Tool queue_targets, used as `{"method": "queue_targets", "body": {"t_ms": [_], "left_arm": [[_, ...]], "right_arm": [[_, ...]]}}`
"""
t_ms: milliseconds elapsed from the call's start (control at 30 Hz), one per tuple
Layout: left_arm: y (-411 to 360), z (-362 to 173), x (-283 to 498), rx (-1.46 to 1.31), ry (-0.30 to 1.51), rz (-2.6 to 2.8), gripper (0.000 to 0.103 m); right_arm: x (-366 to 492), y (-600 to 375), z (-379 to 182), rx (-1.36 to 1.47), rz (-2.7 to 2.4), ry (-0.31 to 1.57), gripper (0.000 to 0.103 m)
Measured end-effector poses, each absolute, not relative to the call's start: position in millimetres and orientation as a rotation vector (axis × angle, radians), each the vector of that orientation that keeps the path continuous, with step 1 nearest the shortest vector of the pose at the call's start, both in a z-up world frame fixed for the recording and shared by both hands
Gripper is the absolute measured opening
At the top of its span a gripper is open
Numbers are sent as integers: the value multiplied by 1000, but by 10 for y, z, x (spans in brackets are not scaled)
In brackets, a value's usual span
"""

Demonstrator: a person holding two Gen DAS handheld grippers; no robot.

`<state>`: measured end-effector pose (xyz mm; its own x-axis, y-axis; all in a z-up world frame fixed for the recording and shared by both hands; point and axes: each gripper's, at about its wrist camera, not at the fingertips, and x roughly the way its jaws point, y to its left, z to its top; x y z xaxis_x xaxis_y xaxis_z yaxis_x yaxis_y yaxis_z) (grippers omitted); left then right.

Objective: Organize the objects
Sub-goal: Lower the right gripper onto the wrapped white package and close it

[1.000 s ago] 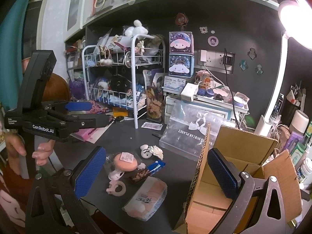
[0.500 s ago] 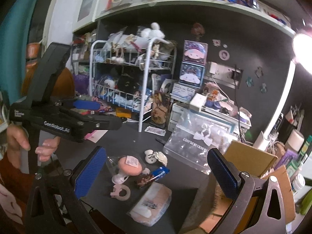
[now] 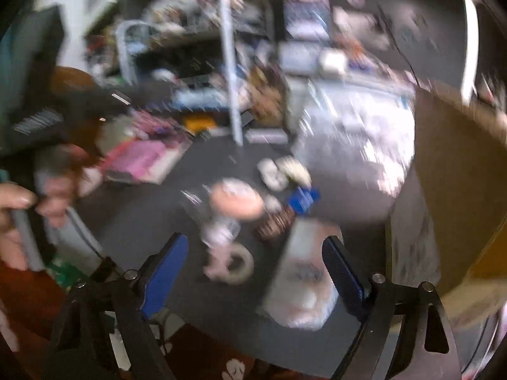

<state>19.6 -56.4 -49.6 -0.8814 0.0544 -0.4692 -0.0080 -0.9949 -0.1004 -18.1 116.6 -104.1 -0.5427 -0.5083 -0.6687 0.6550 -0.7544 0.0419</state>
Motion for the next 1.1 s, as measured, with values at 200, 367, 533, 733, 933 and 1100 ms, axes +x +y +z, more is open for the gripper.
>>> {"method": "queue_targets", "body": {"t_ms": [200, 367, 533, 733, 933, 1100], "left_arm": [[-512, -616, 135, -846, -154, 2947, 103], [-414, -672, 123, -862, -80, 2921, 103], [-381, -701, 88, -878, -97, 2876, 103], [-333, -724, 36, -898, -89, 2829, 103], [-301, -724, 3, -906, -107, 2757, 102], [-312, -569, 42, -872, -119, 2726, 102]], "right_arm": [[-299, 1216, -1348, 974, -2353, 287, 80], [-371, 1187, -1441, 1006, -2386, 316, 71], [-382, 1211, -1491, 1009, -2403, 331, 61], [-376, 1246, -1470, 995, -2414, 341, 40], [-288, 1214, -1306, 919, -2354, 318, 37], [-200, 1085, -940, 806, -2197, 243, 37]]}}
